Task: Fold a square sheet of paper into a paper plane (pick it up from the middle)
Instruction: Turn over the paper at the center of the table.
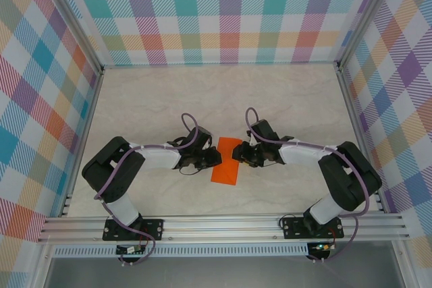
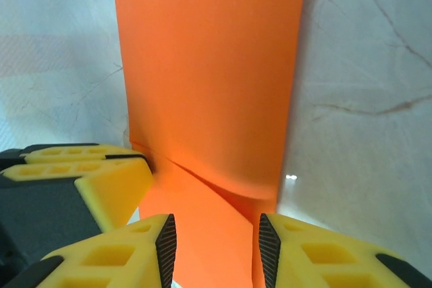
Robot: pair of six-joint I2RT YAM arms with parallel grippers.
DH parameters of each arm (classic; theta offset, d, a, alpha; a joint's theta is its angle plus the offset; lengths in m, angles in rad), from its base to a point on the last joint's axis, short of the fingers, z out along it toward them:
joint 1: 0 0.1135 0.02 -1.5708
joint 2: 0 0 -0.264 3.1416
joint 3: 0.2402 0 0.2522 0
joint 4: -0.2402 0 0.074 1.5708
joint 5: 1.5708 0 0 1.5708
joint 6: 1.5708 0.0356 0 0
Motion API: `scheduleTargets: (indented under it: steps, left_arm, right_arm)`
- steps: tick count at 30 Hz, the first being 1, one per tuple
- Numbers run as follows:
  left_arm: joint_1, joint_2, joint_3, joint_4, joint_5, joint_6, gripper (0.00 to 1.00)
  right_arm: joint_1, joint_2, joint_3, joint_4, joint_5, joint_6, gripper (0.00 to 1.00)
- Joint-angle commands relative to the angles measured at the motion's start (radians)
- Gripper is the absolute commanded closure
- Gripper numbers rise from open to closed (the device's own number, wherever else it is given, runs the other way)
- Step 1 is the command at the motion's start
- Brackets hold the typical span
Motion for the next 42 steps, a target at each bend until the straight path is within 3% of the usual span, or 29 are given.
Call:
scheduleTargets:
  steps: [1,6,13,42]
  left_arm:
    - [-0.009,-0.007,0.005,-0.061,-0.027,0.003,0.85]
    - [-0.009,-0.011,0.002,-0.064,-0.028,0.003,0.85]
    - [-0.009,-0.008,-0.001,-0.058,-0.026,0.003,0.85]
    - [-0.009,-0.018,0.004,-0.066,-0.033,0.001,0.84]
  right_arm:
    - [0.000,0.043,0.014,0.003,0.002,0.008,0.60]
    - [0.000,0.063,-0.007,0.017,0.002,0.025,0.61]
    - [0.004,0.071,-0.042,0.106,-0.117,0.033,0.65]
    - [0.005,-0.020,-0.126,0.147,-0.174,0.030,0.65]
